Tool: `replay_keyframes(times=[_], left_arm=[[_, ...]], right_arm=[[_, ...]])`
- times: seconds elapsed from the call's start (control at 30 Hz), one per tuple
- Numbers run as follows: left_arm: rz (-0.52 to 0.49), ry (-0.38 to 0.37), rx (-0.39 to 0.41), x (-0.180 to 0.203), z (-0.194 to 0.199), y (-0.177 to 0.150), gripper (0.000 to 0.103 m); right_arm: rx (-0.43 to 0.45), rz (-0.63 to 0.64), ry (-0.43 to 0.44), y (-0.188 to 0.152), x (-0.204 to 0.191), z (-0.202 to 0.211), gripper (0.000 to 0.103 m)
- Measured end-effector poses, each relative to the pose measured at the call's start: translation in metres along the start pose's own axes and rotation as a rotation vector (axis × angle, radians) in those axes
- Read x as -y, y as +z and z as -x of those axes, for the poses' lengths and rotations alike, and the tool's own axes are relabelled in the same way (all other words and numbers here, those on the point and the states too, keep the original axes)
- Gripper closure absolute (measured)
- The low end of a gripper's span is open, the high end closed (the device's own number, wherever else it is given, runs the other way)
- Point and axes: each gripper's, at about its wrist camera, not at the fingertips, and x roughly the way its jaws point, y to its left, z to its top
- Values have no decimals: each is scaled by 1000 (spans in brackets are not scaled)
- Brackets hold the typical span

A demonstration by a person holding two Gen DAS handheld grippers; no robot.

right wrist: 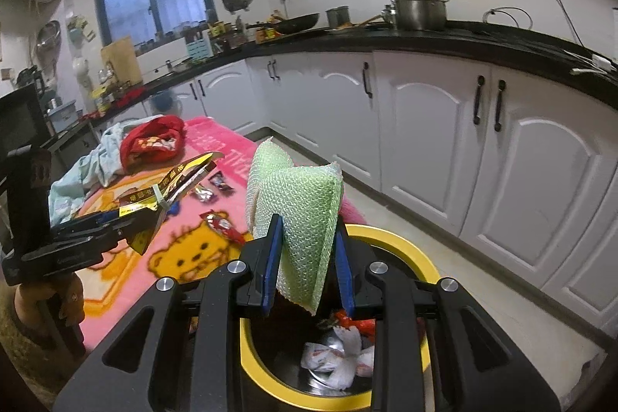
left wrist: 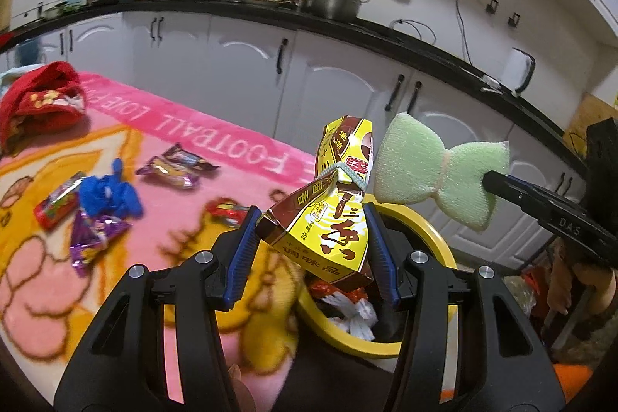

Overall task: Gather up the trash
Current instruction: 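Carry the yellow box and green sponge bow over the yellow bin, then open both tools to drop the box and sponge bow into the bin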

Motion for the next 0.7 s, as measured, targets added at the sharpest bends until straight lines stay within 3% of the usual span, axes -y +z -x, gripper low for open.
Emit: replay_keyframes(times=[0.7], left_arm=[[-73, -56, -118, 46, -58, -22, 58]], right_arm=[[-73, -72, -116, -31, 57, -5, 78]])
